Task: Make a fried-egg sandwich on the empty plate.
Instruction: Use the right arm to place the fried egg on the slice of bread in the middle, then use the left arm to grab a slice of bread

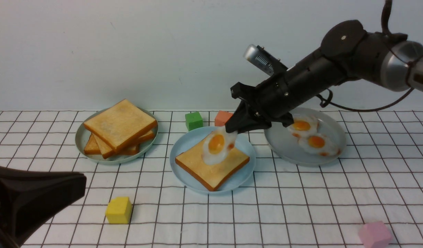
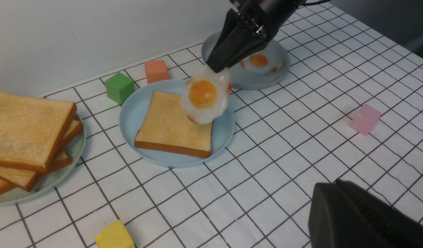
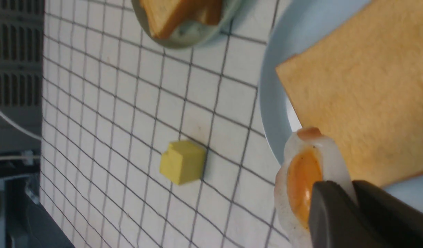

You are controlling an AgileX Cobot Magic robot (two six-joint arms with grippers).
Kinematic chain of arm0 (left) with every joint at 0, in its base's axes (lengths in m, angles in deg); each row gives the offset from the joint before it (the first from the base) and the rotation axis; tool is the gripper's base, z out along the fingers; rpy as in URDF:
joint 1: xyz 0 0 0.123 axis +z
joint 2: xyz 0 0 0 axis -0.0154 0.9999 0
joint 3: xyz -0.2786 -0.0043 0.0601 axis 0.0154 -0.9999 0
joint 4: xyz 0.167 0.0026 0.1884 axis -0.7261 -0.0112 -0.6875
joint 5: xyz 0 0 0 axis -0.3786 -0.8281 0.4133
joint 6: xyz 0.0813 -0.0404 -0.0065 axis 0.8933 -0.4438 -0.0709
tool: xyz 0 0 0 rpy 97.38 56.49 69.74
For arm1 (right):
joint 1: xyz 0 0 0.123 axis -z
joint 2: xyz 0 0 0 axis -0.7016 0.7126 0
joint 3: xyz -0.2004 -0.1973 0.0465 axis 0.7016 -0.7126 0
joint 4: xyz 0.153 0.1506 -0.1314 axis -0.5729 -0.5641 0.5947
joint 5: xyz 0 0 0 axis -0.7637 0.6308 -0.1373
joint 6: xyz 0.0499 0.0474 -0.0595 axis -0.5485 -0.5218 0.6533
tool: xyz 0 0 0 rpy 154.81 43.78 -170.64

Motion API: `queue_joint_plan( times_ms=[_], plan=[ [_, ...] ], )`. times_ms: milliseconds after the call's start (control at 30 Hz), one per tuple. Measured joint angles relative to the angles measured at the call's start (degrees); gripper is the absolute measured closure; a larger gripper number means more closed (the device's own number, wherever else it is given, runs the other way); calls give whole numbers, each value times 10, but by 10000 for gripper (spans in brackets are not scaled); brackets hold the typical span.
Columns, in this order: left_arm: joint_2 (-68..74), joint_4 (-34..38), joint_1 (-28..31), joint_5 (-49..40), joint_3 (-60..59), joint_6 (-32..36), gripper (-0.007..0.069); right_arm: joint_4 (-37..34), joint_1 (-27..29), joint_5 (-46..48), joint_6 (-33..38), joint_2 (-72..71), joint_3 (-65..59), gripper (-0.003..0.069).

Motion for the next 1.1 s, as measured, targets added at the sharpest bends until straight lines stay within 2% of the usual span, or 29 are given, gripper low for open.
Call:
queue_joint_plan(
  times_ms=[200,433,533,600,633,667,733,767,800,867,1000,1100],
  plan=[
    [0,-2,0,0,0,0,625,-69,0,-24,17,45,0,592],
    [0,-5,0,0,0,0,624,-75,0,-59,16,67,-1,587],
    [0,-6,0,0,0,0,623,-72,0,-65,7,68,-1,559],
    [0,-6,0,0,0,0,623,-59,0,-69,-10,68,-1,482],
    [0,-6,0,0,0,0,623,-59,0,-69,-11,68,-1,482],
    [0,-6,0,0,0,0,622,-45,0,-69,-26,68,-1,389],
    [0,-6,0,-1,0,0,621,-31,1,-65,-40,68,-1,299],
    [0,-6,0,-1,0,0,621,-30,1,-64,-40,68,-1,289],
    [0,-6,0,-1,0,0,620,-16,3,-55,-47,68,-1,227],
    [0,-6,0,-1,0,0,620,16,10,-38,-56,60,-1,162],
    [0,-6,0,-4,0,0,613,110,33,-8,-95,24,-1,152],
    [14,-6,0,-14,0,-2,609,208,51,30,-115,-29,-1,214]
  ],
)
